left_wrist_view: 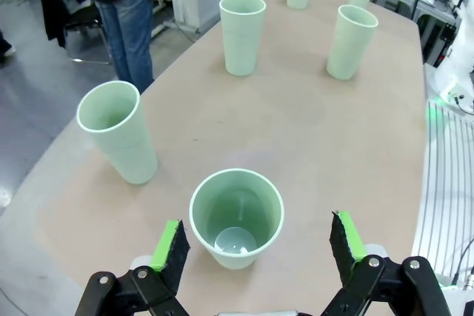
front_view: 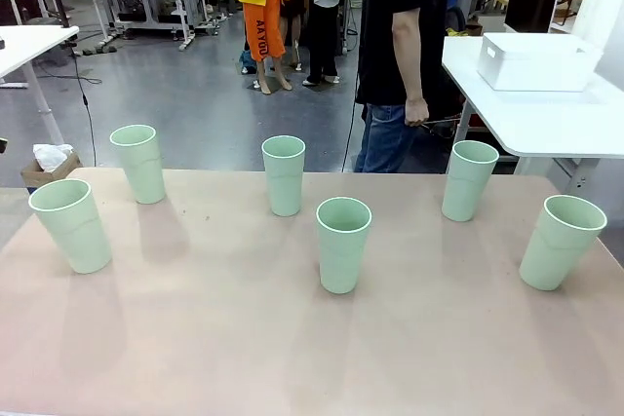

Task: Stack the cups and store them in the basket.
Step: Pick up two Reusable plastic cups , one in each hand.

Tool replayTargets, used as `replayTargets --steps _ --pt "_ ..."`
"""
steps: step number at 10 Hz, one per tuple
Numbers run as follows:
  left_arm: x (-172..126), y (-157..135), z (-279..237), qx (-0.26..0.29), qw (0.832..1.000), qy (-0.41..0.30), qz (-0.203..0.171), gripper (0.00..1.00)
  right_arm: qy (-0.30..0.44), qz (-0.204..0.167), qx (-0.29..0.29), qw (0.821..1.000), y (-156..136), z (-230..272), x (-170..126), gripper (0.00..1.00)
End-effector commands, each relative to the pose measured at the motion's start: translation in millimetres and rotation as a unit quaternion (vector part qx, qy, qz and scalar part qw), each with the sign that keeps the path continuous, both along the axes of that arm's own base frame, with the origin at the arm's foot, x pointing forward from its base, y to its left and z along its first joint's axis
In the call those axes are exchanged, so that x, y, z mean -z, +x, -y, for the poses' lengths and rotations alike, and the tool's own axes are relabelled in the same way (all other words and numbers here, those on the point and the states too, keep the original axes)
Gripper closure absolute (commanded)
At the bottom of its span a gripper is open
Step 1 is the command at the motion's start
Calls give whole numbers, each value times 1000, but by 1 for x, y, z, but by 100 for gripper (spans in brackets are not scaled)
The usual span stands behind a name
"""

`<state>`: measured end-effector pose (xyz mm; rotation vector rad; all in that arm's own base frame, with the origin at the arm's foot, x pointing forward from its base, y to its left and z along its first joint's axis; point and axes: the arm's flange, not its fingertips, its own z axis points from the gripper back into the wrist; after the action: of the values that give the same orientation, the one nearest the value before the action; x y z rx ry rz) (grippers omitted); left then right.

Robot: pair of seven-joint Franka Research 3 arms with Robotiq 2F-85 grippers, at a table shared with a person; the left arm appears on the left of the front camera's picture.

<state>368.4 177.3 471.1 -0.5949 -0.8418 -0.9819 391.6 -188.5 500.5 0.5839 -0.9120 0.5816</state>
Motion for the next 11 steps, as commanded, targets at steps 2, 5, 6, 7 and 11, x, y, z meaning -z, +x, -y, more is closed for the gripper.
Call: replayTargets --steps 2,5,6,7,11 --pt "-3 -12 -1 21 998 -33 58 0 5 34 -6 999 -6 -6 5 0" --pt "-10 -13 0 0 998 -40 53 0 11 37 -7 999 -6 -10 5 0" --pt "-9 -10 -1 14 999 -21 39 0 4 10 -1 1000 -2 -3 0 0" --pt "-9 -10 -1 14 999 -21 39 0 4 10 -1 1000 -2 -3 0 0" --pt "-9 -10 -1 14 999 -21 39 0 4 10 -1 1000 -2 -3 0 0"
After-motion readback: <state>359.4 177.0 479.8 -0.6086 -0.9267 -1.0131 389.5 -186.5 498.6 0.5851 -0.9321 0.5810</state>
